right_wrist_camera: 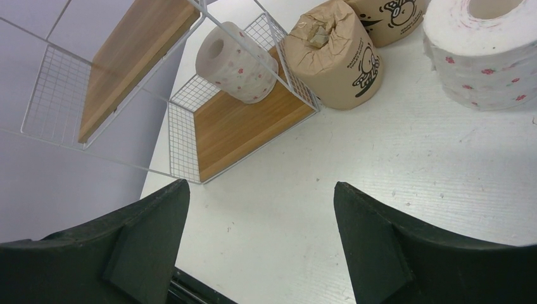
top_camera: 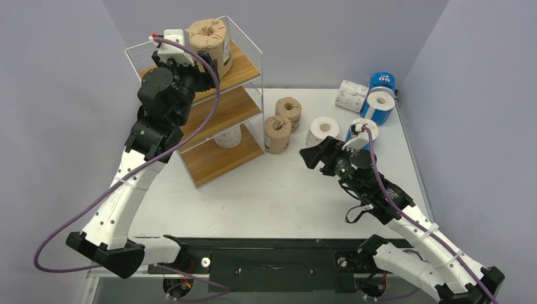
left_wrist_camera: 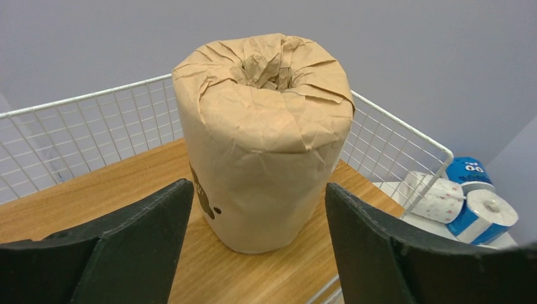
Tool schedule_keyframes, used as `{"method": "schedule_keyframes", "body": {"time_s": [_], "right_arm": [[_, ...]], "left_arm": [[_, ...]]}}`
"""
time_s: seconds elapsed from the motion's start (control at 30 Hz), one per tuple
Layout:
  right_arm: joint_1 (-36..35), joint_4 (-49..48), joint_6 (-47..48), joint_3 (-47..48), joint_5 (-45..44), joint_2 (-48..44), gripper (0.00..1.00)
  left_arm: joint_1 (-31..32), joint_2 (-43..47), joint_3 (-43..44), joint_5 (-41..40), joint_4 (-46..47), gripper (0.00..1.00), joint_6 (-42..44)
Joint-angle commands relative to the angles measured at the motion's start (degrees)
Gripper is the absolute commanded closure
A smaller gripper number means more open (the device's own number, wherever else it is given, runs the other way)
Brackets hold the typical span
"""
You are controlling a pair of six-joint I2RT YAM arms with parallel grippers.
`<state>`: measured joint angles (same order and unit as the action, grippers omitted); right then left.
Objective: Place and organize the paper towels onto the shelf
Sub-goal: Place the paper towel on the shelf.
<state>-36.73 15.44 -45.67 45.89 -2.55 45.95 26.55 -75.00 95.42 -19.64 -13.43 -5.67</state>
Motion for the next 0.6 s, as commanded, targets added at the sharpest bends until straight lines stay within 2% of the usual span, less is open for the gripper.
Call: {"method": "schedule_keyframes", "body": {"time_s": [0.0, 0.2, 0.57], "right_arm": [[0.32, -2.45, 0.3, -0.49, 0.64, -0.43, 0.21], [0.39, -2.69, 0.51, -0.62, 0.96, -0.02, 0.21], [1.02, -2.2, 1.31, -0.87, 0.98, -0.33, 0.21]], "left_arm": [[0.2, 4.05, -2.38, 0.82, 2.49, 0.34, -1.7], [0.1, 2.48, -3.64, 0.69, 2.16, 0.41, -1.48], [-0.47, -4.66, -0.45, -0.4, 3.19, 0.42, -0.3]]}}
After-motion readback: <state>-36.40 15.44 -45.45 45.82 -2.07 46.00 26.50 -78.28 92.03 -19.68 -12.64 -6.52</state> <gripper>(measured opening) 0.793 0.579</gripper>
